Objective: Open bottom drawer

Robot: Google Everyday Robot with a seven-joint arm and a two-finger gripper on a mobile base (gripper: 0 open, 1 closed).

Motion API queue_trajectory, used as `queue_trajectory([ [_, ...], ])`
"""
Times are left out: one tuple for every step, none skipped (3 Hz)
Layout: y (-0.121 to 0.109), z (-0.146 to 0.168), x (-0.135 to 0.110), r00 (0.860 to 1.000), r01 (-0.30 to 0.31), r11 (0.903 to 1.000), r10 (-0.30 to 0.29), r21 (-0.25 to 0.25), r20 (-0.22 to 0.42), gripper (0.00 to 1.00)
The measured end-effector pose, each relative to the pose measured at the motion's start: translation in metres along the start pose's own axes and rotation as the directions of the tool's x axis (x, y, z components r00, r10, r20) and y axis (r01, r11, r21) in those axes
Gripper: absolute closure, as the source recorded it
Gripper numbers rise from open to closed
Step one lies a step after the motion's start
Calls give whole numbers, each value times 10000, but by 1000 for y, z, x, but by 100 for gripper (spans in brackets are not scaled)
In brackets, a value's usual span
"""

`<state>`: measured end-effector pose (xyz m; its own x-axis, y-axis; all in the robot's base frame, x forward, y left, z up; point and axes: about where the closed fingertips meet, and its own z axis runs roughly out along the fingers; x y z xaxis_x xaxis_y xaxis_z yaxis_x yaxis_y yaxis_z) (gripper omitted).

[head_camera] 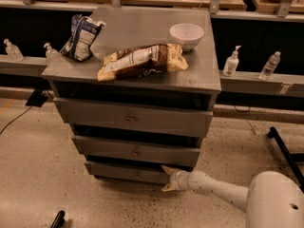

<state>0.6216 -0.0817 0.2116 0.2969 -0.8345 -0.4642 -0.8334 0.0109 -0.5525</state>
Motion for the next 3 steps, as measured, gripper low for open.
queue_trajectory([
  [7, 9, 8, 9994, -311, 9994, 314, 150, -154, 32],
  [7, 31, 12, 9989, -386, 9988, 393, 314, -244, 33],
  [7, 48, 10, 9991, -368, 9989, 374, 302, -190, 33],
])
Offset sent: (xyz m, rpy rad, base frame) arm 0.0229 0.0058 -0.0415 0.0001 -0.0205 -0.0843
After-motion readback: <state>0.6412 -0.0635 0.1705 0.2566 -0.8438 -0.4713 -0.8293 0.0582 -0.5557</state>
